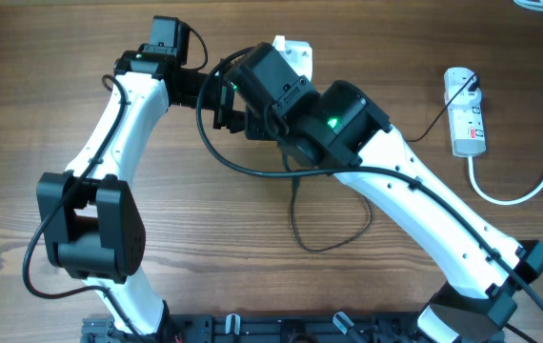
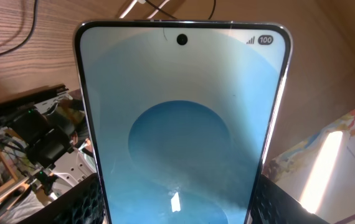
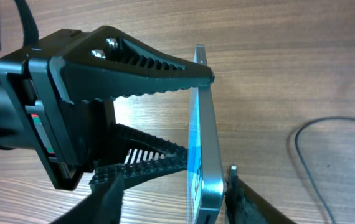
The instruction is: Plug charger to phone and switch on socket
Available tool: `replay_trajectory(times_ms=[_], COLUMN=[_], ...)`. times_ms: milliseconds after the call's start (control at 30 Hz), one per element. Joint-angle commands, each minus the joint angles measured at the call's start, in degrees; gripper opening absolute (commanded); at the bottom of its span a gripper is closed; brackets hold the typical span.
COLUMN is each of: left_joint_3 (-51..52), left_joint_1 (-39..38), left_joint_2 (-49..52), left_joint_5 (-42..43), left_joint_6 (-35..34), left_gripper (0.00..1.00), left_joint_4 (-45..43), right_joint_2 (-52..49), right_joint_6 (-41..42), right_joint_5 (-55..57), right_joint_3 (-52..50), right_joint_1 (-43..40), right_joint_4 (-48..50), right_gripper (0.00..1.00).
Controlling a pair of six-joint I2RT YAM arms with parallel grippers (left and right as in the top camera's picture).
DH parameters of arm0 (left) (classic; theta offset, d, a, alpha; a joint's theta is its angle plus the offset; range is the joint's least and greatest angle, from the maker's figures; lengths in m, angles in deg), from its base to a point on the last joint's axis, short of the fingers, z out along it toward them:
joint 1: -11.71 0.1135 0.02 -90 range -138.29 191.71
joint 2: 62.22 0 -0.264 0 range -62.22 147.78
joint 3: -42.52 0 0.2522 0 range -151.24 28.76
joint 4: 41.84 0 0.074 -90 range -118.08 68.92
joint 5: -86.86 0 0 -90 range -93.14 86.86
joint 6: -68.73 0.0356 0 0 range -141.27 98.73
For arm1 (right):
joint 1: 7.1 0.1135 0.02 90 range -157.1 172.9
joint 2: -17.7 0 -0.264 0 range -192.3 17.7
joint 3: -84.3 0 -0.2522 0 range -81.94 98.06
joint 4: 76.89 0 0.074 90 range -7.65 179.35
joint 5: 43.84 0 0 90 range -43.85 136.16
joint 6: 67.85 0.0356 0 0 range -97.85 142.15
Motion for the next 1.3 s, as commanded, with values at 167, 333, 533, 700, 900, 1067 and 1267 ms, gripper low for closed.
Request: replay_trajectory(times_ms=[167,333,533,700,900,1067,1267], left_joint_3=[-0.20,-0.20,-0.20,-0.20,-0.20,-0.20,-0.20], left_joint_1=[0.52,0.52,0.52,0.52,0.52,0.52,0.52], left_joint_2=[-1.92,-1.92,-1.92,-1.92,-1.92,-1.92,-1.92], left_joint_5=[1.66,1.68,2.56,2.54,2.58,4.20,4.68], left_joint_6=[-1.90,-1.88,-3.37,-3.61,-4.42,-4.39,-4.39], left_gripper=[0.59,0.59,0.59,0.59,0.59,0.60,0.60], left_joint_4=[-0.17,-0.17,-0.17,-0.17,-0.17,-0.20,-0.17], right_joint_2=[-0.94,-0.94,-0.96,-0.96,-0.96,-0.96,-0.96], right_joint_6=[0.13,0.13,0.13,0.17,1.44,1.64,1.68], right_joint_5=[4.46,4.44,4.44,4.39,4.31,4.22,4.22], right_joint_3=[1.33,1.33,1.29,1.29,1.29,1.29,1.29], right_joint_1=[-0.02,-0.02,-0.02,-0.02,-0.02,-0.02,-0.02], right_joint_4=[0.20,0.20,0.04,-0.02,-0.24,-0.37,-0.35], right_gripper=[0.31,0.30,0.24,0.24,0.24,0.24,0.21])
